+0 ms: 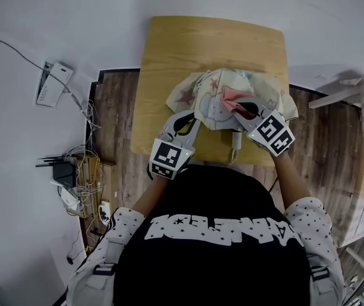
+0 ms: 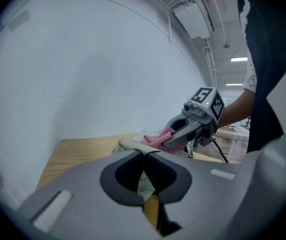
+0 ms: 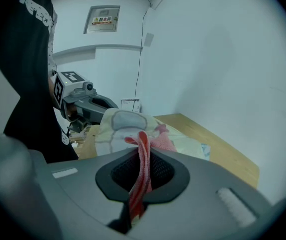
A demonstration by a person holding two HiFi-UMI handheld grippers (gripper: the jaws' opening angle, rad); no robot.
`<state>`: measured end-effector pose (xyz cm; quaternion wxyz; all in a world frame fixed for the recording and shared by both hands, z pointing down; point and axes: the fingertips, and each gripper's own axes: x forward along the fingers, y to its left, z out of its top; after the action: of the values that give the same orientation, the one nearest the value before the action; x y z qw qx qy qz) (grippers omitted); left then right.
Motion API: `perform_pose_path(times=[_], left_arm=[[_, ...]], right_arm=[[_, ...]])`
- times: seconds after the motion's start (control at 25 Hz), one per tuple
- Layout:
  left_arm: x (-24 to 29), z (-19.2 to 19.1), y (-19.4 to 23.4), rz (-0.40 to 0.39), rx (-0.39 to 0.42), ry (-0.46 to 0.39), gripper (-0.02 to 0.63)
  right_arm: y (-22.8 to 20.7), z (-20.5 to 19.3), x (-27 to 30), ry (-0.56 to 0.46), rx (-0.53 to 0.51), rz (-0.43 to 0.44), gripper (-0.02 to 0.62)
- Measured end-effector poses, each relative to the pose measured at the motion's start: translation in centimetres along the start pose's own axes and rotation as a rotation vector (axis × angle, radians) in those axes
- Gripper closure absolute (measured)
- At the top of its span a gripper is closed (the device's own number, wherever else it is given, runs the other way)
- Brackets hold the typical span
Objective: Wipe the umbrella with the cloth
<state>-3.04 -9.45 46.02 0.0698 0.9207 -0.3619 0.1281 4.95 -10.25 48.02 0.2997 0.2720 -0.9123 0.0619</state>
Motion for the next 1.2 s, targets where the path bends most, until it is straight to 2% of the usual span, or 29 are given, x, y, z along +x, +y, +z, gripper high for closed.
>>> perform_pose_path(times=[0.48, 0.8, 1.0, 1.2], left_arm=[[0.4, 0.6, -0.1, -0.014, -0.015, -0.020, 0.606], [1.0, 2.0, -1.0, -0.044, -0.019, -0.053, 0.606], [2.2, 4.1, -2.0, -0.087, -0.020, -0.097, 0.607], [4.2, 6.0, -4.2, -0.155, -0.004, -0.126, 0.607]], right_arm=[[3.1, -2.1, -0.3, -0.001, 0.064, 0.044, 0.575], [5.5, -2.5, -1.5, -0.025, 0.090, 0.128, 0.575], [3.7, -1.1, -3.8, -0.127, 0.179, 0.036, 0.575], [1.0, -0.8, -6.4, -0.174, 0.236, -0.078, 0.575]])
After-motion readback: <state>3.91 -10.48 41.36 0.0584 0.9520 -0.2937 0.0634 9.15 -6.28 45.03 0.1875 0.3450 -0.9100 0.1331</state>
